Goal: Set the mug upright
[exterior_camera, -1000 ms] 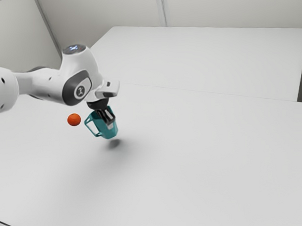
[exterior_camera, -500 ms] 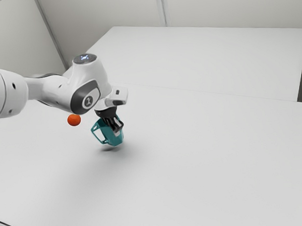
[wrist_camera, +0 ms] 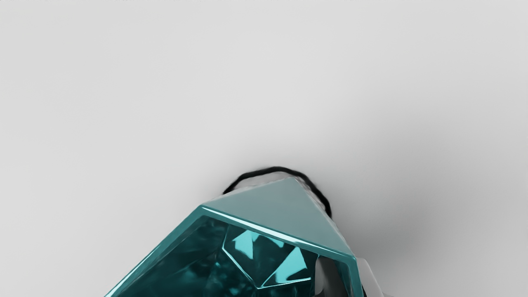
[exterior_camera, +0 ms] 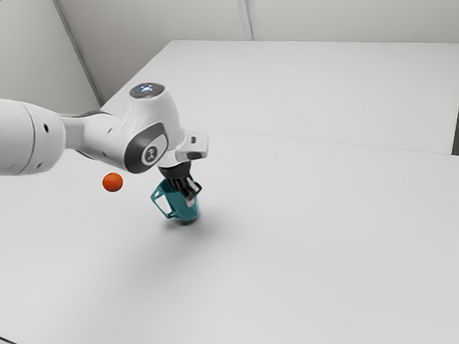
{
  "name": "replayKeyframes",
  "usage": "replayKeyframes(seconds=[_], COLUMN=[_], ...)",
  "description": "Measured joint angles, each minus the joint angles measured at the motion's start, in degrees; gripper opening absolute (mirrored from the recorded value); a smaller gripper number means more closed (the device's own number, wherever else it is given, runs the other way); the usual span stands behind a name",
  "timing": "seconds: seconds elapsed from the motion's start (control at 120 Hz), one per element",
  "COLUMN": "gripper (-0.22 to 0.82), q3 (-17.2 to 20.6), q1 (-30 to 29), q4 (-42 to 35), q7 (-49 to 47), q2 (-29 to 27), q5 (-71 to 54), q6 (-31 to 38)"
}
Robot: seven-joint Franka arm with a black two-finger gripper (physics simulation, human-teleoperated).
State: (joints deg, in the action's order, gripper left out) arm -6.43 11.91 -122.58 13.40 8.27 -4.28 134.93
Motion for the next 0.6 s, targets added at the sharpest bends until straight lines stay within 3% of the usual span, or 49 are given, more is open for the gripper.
replayKeyframes(seconds=[0.6], gripper=[0.08], q3=[0.02], q1=[-0.04], q4=[0.26], q7=[0.14], q2=[-0.05], q5=[1.18], q6=[-0.21])
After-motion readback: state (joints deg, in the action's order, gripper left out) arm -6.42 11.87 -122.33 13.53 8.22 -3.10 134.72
